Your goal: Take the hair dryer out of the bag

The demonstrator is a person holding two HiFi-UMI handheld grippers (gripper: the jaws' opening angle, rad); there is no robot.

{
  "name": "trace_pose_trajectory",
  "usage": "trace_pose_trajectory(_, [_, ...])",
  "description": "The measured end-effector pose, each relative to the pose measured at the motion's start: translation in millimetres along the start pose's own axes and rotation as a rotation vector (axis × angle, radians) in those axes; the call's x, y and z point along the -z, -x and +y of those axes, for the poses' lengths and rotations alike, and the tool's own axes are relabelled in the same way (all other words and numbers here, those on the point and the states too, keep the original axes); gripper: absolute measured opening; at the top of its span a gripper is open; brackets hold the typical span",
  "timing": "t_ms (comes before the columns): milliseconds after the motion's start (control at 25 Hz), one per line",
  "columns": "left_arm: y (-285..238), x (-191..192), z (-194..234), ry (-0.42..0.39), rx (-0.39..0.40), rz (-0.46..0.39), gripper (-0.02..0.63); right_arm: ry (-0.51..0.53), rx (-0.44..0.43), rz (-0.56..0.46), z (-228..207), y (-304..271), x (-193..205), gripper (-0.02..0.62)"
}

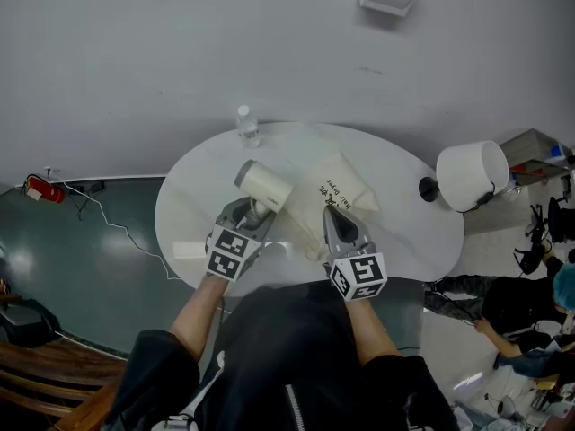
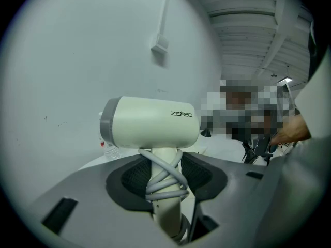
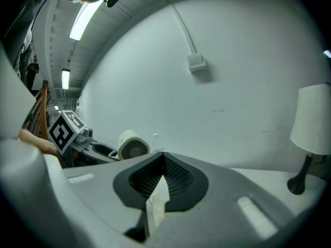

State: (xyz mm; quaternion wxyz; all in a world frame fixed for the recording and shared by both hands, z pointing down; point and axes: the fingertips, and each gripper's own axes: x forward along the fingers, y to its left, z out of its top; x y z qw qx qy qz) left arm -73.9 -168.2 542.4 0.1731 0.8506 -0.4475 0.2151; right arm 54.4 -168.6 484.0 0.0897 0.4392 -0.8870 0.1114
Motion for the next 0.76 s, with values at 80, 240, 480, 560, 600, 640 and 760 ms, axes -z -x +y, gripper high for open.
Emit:
trace_pose_trajectory(80, [-0.2,0.8,0.1,-0.001,0.001,0.004,0.184,-0.003,-0.001,0.006,0.1,-0.9,2.0,0.003])
trace_pose_trajectory(240, [-0.2,3.0,-0.1,0.001,0.005,0.009,0.184,-0.012,-0.007,0.012,1.9,-1.9,5.1,0.003])
trace_pose_trajectory(480, [-2.7,6.9,-1.7,0.002,0.014,0.023,0.184,-0.027,-0.006,0.015,-1.7,-3.0,7.7,0.003])
trace_pose_trajectory(560, [-3.6,7.4,-1.3,0.004,0.015,0.024,0.184,-0.027,-0.005,0.016,-2.8,-3.6,7.9,0.003])
trace_pose_trajectory(600, [-4.0,7.4,-1.2,0.005,0.016,0.024,0.184,-0.027,-0.005,0.017,-3.2,-3.8,8.0,0.003])
trace_pose_trajectory(640, [-4.2,7.4,-1.0,0.006,0.016,0.024,0.184,-0.026,-0.004,0.018,-3.4,-3.8,8.3,0.003])
trace_pose_trajectory(760, [-4.1,8.4,-0.1,0.006,0.015,0.027,0.184,-0.028,-0.003,0.025,-3.2,-4.3,10.1,0.003])
